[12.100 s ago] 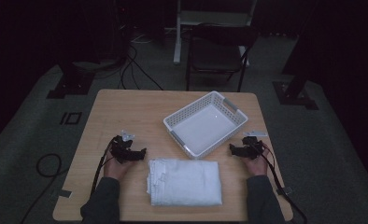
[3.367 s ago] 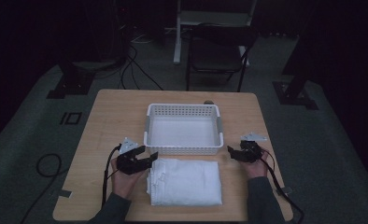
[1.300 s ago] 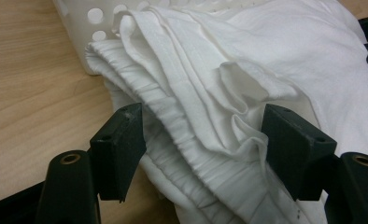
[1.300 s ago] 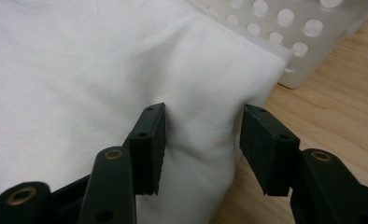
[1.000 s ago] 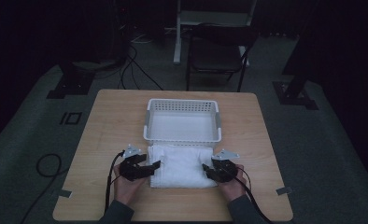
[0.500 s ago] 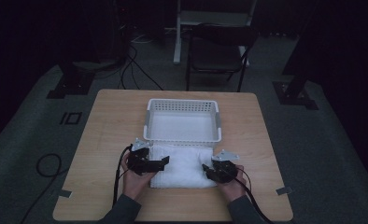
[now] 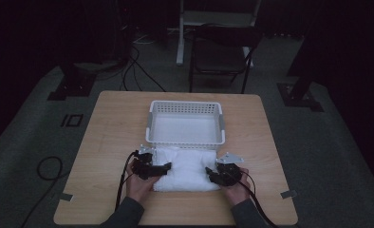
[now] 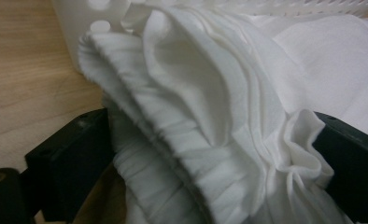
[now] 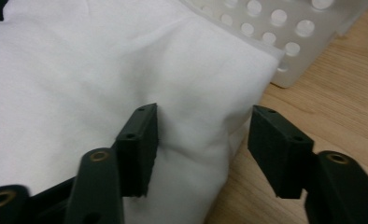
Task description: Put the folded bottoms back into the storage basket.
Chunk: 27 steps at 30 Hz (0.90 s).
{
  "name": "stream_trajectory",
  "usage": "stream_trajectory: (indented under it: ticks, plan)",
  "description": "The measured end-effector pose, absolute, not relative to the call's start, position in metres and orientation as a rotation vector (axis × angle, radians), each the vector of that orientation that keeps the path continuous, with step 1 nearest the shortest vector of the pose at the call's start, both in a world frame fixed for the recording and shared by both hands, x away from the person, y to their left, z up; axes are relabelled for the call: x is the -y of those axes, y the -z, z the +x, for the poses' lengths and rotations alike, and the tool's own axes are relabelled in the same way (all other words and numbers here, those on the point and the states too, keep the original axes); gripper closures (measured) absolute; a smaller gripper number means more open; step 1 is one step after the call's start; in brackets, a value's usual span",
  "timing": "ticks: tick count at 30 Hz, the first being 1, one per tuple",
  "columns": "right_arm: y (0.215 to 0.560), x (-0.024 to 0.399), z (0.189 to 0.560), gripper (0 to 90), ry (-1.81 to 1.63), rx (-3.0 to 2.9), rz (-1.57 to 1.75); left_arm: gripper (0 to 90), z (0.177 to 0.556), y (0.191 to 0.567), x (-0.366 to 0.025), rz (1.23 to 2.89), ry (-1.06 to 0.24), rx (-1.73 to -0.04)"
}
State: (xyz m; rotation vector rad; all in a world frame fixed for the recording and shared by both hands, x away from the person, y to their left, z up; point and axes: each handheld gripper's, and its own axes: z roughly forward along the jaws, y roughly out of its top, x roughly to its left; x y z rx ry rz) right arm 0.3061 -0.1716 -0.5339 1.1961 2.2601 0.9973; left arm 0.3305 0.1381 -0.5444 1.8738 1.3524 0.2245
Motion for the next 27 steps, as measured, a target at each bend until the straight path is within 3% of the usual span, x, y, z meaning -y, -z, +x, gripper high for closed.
stream_trajectory:
  ticks: [10, 16, 27]
  plan:
    - [0.522, 0.176, 0.311, 14.9, -1.060, -2.211, 1.291, 4.5, 0.334, 0.551, -0.142, 1.864, -0.181, -1.341]
    - [0.532, 0.170, 0.320, 10.9, -1.129, -2.276, 1.330, 4.6, 0.334, 0.551, -0.142, 1.864, -0.175, -1.333]
    - [0.551, 0.184, 0.339, 13.8, -1.296, -2.366, 1.499, 6.1, 0.335, 0.551, -0.144, 1.870, -0.143, -1.317]
